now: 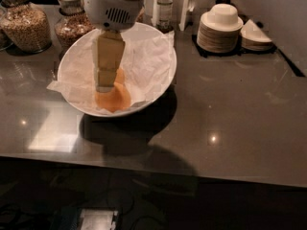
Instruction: Pick orange from white bowl
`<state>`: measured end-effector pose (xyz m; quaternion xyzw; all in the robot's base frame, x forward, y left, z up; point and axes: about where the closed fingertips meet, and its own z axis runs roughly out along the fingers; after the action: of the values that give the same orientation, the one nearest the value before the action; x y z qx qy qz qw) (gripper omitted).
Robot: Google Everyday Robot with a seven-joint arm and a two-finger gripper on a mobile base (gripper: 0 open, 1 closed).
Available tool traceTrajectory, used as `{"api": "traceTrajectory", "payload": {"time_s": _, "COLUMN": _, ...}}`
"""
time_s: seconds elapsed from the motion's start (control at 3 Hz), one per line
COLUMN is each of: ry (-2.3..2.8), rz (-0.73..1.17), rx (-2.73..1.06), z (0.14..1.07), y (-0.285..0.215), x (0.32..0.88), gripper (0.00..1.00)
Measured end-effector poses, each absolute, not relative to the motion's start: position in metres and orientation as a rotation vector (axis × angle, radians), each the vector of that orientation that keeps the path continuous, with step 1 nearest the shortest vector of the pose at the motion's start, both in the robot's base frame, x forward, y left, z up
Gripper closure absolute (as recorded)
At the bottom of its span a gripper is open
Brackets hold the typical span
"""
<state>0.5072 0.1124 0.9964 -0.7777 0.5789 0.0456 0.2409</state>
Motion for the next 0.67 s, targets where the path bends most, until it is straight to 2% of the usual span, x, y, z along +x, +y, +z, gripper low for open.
{"api": "traceTrajectory", "payload": {"time_s": 0.33, "ry": 1.548, "rz": 0.053, "rx": -2.117, "z": 0.9937, "y": 0.1366, "x": 0.5202, "gripper": 0.00}}
{"api": "traceTrajectory", "payload": {"time_s": 0.67, "ry": 1.546, "rz": 0.044, "rx": -2.114, "z": 0.9947, "y": 0.1365, "x": 0.5213, "gripper": 0.00}}
